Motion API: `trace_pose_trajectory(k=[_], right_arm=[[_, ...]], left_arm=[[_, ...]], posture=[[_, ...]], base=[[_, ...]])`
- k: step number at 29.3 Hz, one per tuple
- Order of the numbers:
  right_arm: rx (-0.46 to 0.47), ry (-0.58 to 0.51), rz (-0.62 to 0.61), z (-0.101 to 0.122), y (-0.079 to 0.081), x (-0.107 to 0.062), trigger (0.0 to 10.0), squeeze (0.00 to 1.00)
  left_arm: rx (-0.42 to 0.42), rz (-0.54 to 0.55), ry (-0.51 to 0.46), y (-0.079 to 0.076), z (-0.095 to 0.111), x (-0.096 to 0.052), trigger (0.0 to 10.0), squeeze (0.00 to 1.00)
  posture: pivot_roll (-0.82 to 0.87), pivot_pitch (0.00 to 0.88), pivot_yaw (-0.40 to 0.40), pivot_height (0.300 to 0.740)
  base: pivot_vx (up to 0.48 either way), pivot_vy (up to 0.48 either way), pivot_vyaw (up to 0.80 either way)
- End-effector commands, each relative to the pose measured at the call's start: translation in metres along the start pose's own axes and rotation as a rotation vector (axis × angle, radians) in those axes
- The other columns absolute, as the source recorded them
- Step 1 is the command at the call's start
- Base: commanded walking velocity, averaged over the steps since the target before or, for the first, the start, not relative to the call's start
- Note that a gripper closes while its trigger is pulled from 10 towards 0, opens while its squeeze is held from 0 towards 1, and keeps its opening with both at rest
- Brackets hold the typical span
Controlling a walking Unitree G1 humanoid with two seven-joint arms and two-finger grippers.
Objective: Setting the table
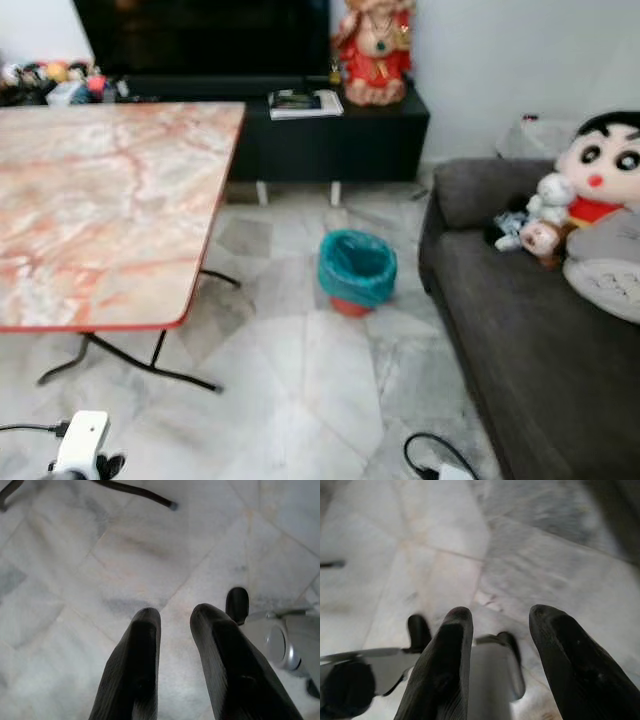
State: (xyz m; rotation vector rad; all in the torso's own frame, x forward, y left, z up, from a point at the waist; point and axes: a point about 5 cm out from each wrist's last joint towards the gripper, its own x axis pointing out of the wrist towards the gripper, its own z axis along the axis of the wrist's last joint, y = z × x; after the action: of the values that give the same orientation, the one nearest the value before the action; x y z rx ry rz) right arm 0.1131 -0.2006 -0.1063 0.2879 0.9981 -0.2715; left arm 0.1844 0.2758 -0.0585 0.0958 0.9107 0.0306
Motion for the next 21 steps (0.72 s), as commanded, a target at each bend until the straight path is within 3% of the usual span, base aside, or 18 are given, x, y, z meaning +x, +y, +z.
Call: trace_pose_trajectory(k=[1,7,11,21], right_arm=[[-0.009,0.005,-0.011,0.0006,-0.0057,-0.0007,10.0,0.0],[-0.006,0.006,-0.006,0.0005,-0.0049,-0.0005,10.0,0.0],[0.028,0.006,0.0,-0.0004,-0.0042,-0.0006,10.0,0.0],[0.018,0.008,0.004,-0.0002,-0.0064,-0.001,10.0,0.0]], left_arm=[[-0.007,-0.002,0.007,-0.0008,-0.0026,-0.0002,10.0,0.0],[0.0,-0.004,0.011,-0.0007,-0.0029,-0.0003,10.0,0.0],[-0.004,-0.004,0.012,-0.0008,-0.0032,-0.0003,10.0,0.0],[-0.031,-0.006,0.016,-0.0035,-0.0055,0.0,10.0,0.0]], posture=[[-0.04,0.0,0.031,0.736],[-0.04,0.0,0.032,0.736],[-0.05,0.0,0.032,0.736],[-0.04,0.0,0.017,0.736]], base=[[0.0,0.0,0.8],[0.0,0.0,0.8],[0.0,0.0,0.0],[0.0,0.0,0.0]])
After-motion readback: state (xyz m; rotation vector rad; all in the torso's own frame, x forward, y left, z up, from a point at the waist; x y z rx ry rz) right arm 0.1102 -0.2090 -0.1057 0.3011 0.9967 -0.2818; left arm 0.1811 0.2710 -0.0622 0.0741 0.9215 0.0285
